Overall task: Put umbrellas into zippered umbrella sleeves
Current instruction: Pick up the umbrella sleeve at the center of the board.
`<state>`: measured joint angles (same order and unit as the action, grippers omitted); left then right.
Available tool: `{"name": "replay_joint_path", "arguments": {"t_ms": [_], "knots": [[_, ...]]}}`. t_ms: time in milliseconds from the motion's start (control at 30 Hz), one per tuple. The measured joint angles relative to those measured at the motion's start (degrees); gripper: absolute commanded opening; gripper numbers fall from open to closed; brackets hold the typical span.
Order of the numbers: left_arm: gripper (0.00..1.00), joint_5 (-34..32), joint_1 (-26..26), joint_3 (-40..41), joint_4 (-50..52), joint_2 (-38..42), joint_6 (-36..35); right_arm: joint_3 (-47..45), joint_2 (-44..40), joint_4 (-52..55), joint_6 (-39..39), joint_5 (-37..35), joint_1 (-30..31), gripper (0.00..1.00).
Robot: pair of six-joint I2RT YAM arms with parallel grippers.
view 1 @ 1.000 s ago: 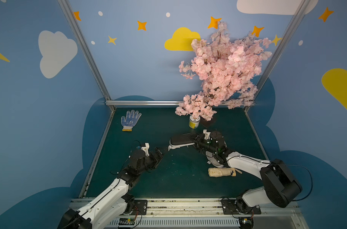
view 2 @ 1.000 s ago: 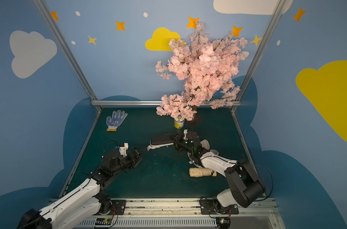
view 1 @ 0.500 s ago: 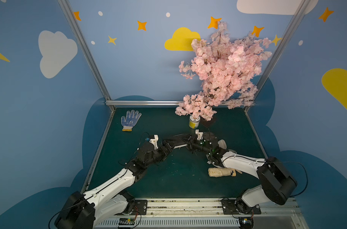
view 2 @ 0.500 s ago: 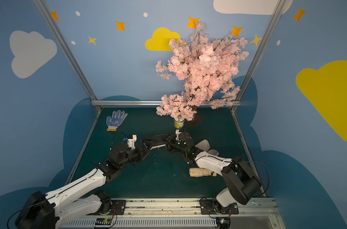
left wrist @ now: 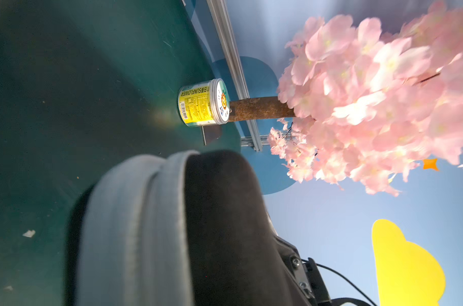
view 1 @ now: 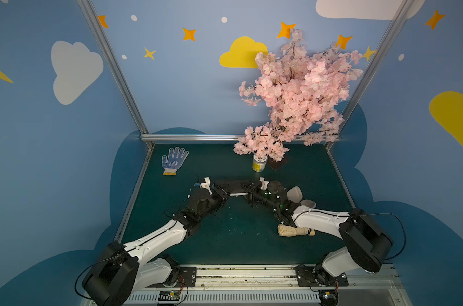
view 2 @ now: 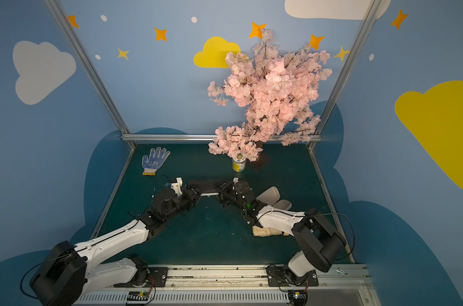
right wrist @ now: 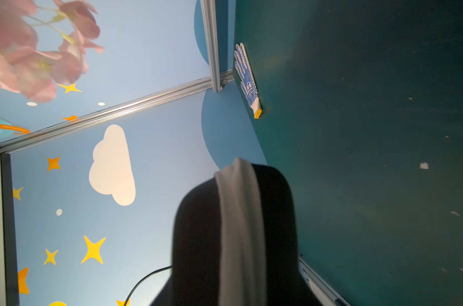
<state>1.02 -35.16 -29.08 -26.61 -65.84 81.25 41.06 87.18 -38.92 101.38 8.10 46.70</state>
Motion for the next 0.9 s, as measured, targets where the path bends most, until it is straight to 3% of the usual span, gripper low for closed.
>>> {"name": "replay_joint_path", "arguments": {"t_ms": [167,367,500,600,733,900], "knots": [[0.13,-3.8,-1.0,-0.1,4.7,2.0,3.7,0.2,1.4,0.5,-1.9,1.4,0.9,0.59],[0.11,-10.1,-1.2,-1.9,19.4,6.6,7.3,-0.9,-1.7,7.7,-11.3,4.4,0.7,0.74],[0.11,-13.1,-1.0,-3.2,26.4,8.2,9.7,0.9,-10.1,23.5,-25.8,2.8,0.9,0.75],[0.10,-13.7,-1.0,-4.2,30.0,7.6,11.1,6.5,-13.1,34.8,-36.9,1.0,3.0,0.69],[0.09,-13.5,-1.0,-7.1,33.9,5.2,12.0,13.4,-11.9,44.9,-47.9,-0.1,6.4,0.59],[0.09,-12.6,-1.0,-10.7,35.6,3.3,12.4,18.6,-7.3,51.8,-54.0,-3.1,11.0,0.53]]}}
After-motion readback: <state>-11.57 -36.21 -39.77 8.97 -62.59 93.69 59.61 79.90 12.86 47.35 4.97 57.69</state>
